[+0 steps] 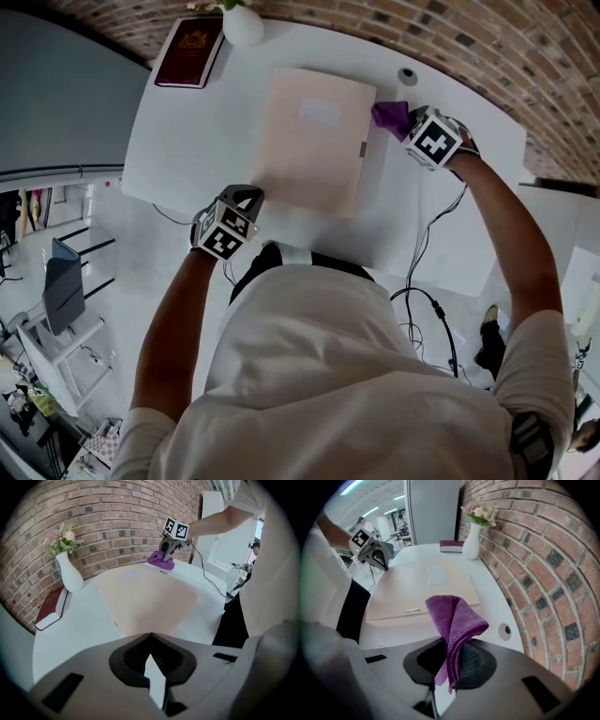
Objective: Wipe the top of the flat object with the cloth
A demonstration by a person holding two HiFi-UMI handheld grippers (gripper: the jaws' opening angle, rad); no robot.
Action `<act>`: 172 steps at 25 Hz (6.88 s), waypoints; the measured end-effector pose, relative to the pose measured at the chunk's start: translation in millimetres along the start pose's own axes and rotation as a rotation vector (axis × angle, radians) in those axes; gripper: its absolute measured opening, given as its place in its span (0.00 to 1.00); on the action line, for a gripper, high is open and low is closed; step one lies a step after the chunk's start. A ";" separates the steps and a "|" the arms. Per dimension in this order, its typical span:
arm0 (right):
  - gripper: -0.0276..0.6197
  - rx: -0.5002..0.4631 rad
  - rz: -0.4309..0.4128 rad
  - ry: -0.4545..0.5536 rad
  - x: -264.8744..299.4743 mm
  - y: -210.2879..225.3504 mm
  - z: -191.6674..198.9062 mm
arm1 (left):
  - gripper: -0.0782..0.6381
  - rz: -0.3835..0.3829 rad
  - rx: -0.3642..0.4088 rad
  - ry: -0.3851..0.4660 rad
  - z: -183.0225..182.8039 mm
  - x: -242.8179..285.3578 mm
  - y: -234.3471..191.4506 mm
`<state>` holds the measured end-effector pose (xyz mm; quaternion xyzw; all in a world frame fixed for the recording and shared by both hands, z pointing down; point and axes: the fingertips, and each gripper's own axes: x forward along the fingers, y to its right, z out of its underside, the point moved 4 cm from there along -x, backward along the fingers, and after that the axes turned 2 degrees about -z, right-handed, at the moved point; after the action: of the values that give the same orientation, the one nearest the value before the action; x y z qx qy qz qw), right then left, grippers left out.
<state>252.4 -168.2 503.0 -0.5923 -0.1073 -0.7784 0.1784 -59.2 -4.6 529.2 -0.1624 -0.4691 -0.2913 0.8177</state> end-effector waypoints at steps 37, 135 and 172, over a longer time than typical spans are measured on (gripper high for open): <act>0.16 -0.583 -0.239 -0.171 30.2 -163.0 48.3 | 0.14 -0.033 -0.008 -0.006 0.2 2.5 6.1; 0.16 0.879 0.138 0.538 -61.9 -274.1 -37.7 | 0.14 0.305 -0.256 0.375 21.2 -116.9 -33.3; 0.16 0.870 0.256 0.650 -106.9 -402.4 -128.1 | 0.14 0.430 -0.142 0.446 73.2 -205.0 -34.8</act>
<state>1.3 167.0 382.9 -0.2018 -0.2852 -0.7771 0.5235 -210.3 74.3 389.3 -0.2466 -0.2116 -0.1720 0.9300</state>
